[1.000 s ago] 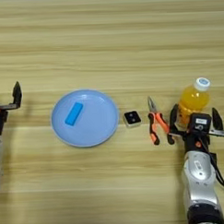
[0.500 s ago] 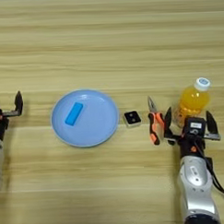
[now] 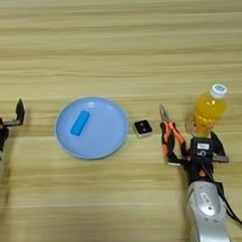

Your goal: Move the objects on the table

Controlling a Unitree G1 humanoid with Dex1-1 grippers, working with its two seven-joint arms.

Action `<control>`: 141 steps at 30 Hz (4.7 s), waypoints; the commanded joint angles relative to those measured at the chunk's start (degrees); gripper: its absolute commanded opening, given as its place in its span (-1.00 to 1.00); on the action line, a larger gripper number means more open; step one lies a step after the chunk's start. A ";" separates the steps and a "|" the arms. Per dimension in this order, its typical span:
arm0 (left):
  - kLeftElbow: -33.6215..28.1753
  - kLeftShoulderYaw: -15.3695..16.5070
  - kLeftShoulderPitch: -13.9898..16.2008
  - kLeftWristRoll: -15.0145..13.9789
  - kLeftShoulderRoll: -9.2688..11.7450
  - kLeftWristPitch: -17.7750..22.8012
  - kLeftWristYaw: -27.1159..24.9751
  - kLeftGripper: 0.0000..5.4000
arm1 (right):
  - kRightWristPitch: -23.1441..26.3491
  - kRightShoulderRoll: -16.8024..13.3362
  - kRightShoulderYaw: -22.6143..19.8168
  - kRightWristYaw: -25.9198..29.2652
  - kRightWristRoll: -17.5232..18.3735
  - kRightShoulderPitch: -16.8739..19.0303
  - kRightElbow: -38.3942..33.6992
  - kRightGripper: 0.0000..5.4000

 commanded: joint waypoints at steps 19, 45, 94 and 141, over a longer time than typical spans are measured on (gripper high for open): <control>0.26 -0.17 -0.90 0.72 0.10 -0.60 0.23 1.00 | 9.88 0.15 12.41 5.86 -7.25 -4.26 -16.08 0.98; -2.56 -0.86 1.29 1.01 -0.81 -0.73 0.80 1.00 | 19.68 1.90 17.11 12.16 -5.79 -22.30 0.86 0.98; -5.64 -0.66 4.27 0.92 -0.98 -0.72 2.21 1.00 | 21.31 4.93 20.60 23.90 -2.21 -25.75 19.55 0.98; -6.08 -0.74 3.90 0.94 -1.29 -0.61 2.51 1.00 | 37.39 1.15 24.68 28.97 2.89 -12.45 -11.27 0.98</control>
